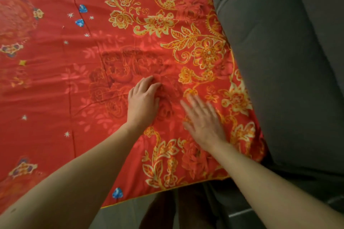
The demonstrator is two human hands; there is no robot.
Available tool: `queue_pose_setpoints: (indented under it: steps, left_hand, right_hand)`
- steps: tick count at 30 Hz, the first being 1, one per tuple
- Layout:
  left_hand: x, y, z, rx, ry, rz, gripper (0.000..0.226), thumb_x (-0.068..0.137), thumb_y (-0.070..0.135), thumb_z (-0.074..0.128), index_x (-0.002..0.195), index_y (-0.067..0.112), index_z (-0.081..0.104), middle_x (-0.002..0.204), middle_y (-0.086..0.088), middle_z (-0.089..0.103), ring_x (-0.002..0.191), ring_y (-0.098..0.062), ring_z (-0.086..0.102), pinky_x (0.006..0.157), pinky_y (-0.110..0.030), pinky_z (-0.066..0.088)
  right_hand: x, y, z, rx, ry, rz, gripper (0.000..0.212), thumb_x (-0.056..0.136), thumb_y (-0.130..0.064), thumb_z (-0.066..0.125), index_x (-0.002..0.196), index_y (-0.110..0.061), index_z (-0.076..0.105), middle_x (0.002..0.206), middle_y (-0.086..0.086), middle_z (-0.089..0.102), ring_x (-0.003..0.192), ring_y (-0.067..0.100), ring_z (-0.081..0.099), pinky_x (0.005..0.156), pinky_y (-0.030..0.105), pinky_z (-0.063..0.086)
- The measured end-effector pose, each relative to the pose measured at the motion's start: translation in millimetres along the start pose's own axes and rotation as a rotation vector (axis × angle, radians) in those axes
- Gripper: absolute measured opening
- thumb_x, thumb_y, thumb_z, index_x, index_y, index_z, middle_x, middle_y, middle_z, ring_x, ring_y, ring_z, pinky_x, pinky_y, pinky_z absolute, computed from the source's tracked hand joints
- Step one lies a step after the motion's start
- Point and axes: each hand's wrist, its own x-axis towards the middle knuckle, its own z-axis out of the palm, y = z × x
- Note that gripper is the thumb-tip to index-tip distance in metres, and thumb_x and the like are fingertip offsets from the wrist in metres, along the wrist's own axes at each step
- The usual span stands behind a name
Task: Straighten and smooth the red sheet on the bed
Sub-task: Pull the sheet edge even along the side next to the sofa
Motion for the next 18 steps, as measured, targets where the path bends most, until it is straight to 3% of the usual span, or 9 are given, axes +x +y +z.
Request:
queue_pose_setpoints:
  steps: [3,7,9,12,16,18]
  left_hand:
    - [-29,20,5,0.041,-0.109,0.048,0.049,0.083,0.022,0.058,0.132,0.027,0.049,0.15,-0.002,0.038,0.141,-0.028,0.03,0.109,-0.056,0.03]
    - [-67,43,3,0.026,-0.264,0.122,0.048,0.083,0.019,0.054,0.129,0.03,0.049,0.152,0.003,0.034,0.143,-0.025,0.024,0.108,-0.061,0.027]
    - [-83,41,-2,0.013,-0.299,0.146,0.051,0.08,0.016,0.056,0.129,0.031,0.05,0.15,0.003,0.035,0.142,-0.024,0.025,0.106,-0.061,0.031]
    - [-108,24,-12,0.049,-0.345,0.18,0.047,0.081,0.014,0.057,0.126,0.029,0.052,0.151,0.002,0.034,0.142,-0.026,0.025,0.103,-0.062,0.035]
    - [-130,-2,-24,0.081,-0.414,0.185,0.051,0.079,0.009,0.056,0.124,0.032,0.054,0.149,0.003,0.036,0.141,-0.024,0.029,0.101,-0.057,0.038]
    - [-135,-8,-33,0.041,-0.409,0.138,0.046,0.079,0.008,0.057,0.12,0.029,0.059,0.143,0.003,0.044,0.136,-0.025,0.037,0.101,-0.053,0.041]
  right_hand:
    - [-65,55,-5,-0.039,0.062,0.374,0.064,0.092,-0.047,0.031,0.15,-0.029,0.009,0.16,0.003,0.01,0.146,0.027,0.017,0.116,0.047,0.024]
    - [-83,43,-18,0.088,0.065,0.651,0.068,0.093,-0.034,0.046,0.15,-0.024,0.01,0.16,0.006,0.005,0.142,0.03,0.023,0.113,0.044,0.027]
    - [-75,21,-27,0.071,0.123,0.605,0.068,0.09,-0.03,0.051,0.148,-0.025,0.016,0.159,0.006,0.01,0.144,0.028,0.019,0.112,0.048,0.029]
    - [-101,0,-22,0.017,-0.032,0.406,0.066,0.089,-0.035,0.051,0.145,-0.034,0.016,0.159,0.003,0.007,0.145,0.029,0.012,0.109,0.053,0.032]
    - [-122,-4,-29,0.09,-0.095,0.617,0.066,0.089,-0.032,0.056,0.145,-0.028,0.022,0.159,0.007,0.002,0.144,0.035,0.012,0.109,0.051,0.036]
    - [-106,-12,-44,0.116,-0.1,0.596,0.056,0.089,-0.03,0.054,0.141,-0.027,0.032,0.157,0.006,0.012,0.142,0.033,0.018,0.108,0.049,0.037]
